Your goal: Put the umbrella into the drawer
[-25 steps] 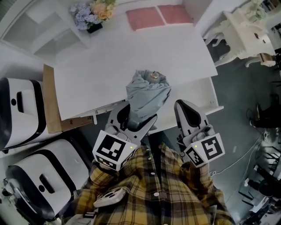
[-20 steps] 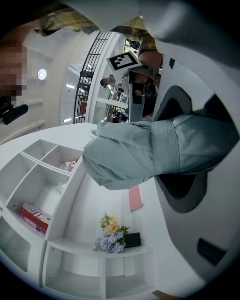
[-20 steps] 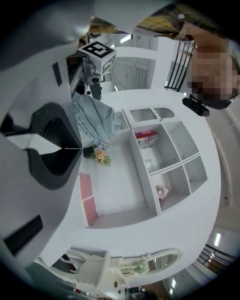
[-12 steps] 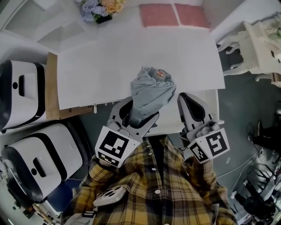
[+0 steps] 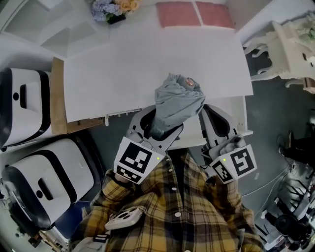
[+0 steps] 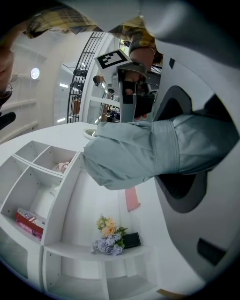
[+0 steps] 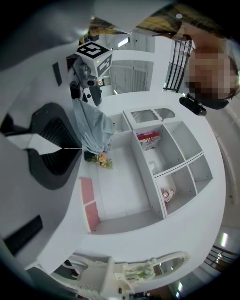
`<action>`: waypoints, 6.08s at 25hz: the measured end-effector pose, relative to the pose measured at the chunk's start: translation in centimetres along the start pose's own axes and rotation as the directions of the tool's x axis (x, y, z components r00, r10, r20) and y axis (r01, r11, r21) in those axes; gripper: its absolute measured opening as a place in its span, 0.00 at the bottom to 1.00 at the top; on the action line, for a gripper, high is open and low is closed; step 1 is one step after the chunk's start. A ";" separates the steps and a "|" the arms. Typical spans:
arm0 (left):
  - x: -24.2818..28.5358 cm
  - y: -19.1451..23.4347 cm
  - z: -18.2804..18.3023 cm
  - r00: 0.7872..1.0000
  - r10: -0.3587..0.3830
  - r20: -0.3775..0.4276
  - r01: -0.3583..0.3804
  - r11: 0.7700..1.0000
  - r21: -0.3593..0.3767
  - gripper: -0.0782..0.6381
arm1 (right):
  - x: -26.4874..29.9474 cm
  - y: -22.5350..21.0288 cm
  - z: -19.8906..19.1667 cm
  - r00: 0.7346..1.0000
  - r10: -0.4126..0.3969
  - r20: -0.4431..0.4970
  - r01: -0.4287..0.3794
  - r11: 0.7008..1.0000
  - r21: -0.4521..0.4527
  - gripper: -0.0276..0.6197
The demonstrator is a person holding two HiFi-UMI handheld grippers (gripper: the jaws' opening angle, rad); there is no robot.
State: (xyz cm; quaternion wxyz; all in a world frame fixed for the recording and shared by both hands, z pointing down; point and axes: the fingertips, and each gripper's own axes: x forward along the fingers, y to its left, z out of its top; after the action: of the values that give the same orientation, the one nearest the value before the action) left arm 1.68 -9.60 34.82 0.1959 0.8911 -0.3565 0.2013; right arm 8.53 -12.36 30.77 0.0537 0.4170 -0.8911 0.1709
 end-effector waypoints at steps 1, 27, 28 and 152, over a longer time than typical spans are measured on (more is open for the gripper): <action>0.0 0.0 -0.1 1.000 -0.003 -0.001 0.003 1.000 0.002 0.55 | 0.0 0.1 -0.1 1.000 -0.003 -0.001 0.003 1.000 0.001 0.07; 6.4 -2.0 -9.6 0.961 -0.120 -0.250 0.141 0.988 0.066 0.55 | -3.8 -2.6 -7.3 0.987 -0.116 -0.109 0.128 0.986 0.109 0.07; 6.8 -2.0 -10.1 0.958 -0.123 -0.261 0.147 0.987 0.071 0.55 | -3.8 -2.7 -7.6 0.987 -0.118 -0.113 0.130 0.985 0.111 0.07; 1.5 1.6 -3.3 0.993 0.108 -0.043 -0.102 0.987 0.125 0.58 | -0.2 4.1 -2.6 0.990 0.129 -0.057 -0.130 0.991 -0.008 0.07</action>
State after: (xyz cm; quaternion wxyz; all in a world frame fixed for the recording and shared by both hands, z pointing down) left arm 0.87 -9.85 38.70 0.1385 0.8760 -0.3851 0.2551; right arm 5.40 -8.84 32.08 0.0702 0.3528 -0.9154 0.1805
